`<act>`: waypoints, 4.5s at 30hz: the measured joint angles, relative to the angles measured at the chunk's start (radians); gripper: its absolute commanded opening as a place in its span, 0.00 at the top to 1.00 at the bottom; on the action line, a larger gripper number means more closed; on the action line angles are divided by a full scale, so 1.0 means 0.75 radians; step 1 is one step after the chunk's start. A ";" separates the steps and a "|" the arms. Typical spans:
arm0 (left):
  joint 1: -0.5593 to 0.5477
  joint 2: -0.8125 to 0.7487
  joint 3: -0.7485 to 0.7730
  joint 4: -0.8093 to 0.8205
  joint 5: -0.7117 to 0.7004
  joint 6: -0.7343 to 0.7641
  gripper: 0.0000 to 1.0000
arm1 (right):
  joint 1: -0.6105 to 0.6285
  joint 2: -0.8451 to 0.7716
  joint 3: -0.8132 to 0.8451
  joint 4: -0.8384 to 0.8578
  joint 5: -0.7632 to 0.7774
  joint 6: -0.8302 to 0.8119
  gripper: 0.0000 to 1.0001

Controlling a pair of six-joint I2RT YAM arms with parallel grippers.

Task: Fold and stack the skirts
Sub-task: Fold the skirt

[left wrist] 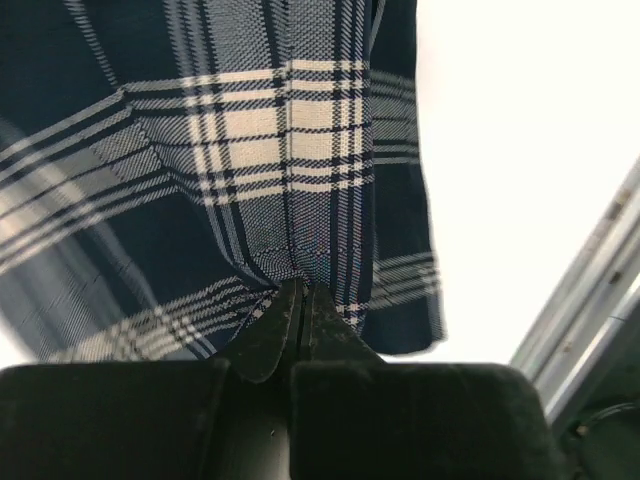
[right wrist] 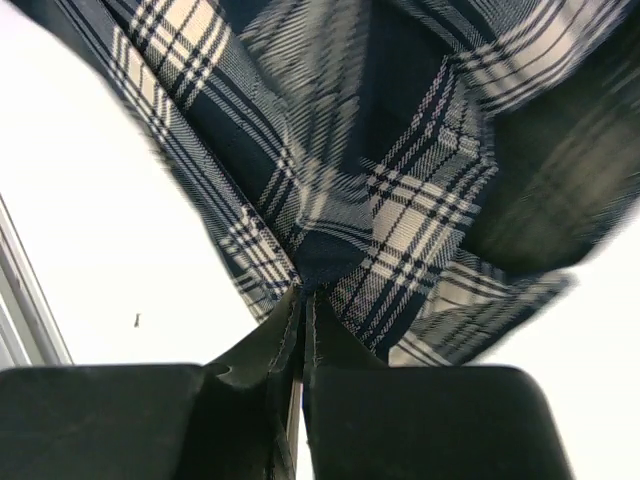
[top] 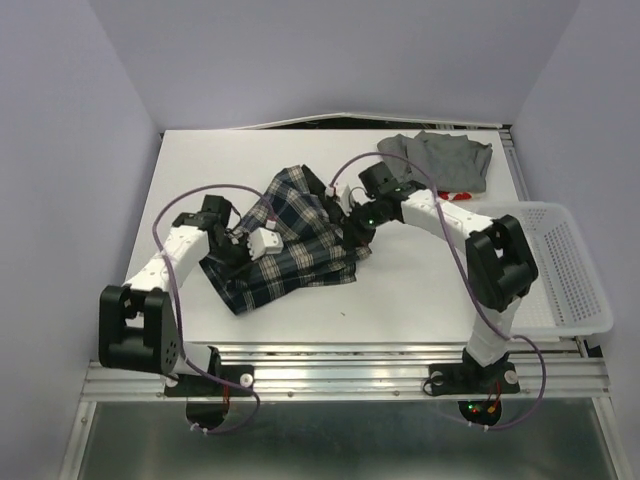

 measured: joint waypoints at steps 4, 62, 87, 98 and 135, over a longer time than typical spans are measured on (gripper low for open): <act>-0.087 0.136 -0.180 0.068 -0.049 -0.006 0.94 | 0.052 0.170 -0.129 0.028 0.003 0.010 0.99; -0.096 0.188 -0.190 0.360 -0.327 -0.179 0.45 | -0.149 0.682 0.532 0.330 -0.397 1.091 0.41; -0.115 0.192 -0.183 0.364 -0.357 -0.207 0.45 | -0.155 0.669 0.395 0.600 -0.744 1.358 0.99; -0.121 0.192 -0.183 0.405 -0.355 -0.213 0.45 | -0.346 0.379 0.219 0.458 -0.445 1.077 0.99; -0.039 0.125 -0.100 0.230 -0.238 -0.144 0.51 | 0.116 0.352 0.155 -0.070 -0.022 0.476 0.29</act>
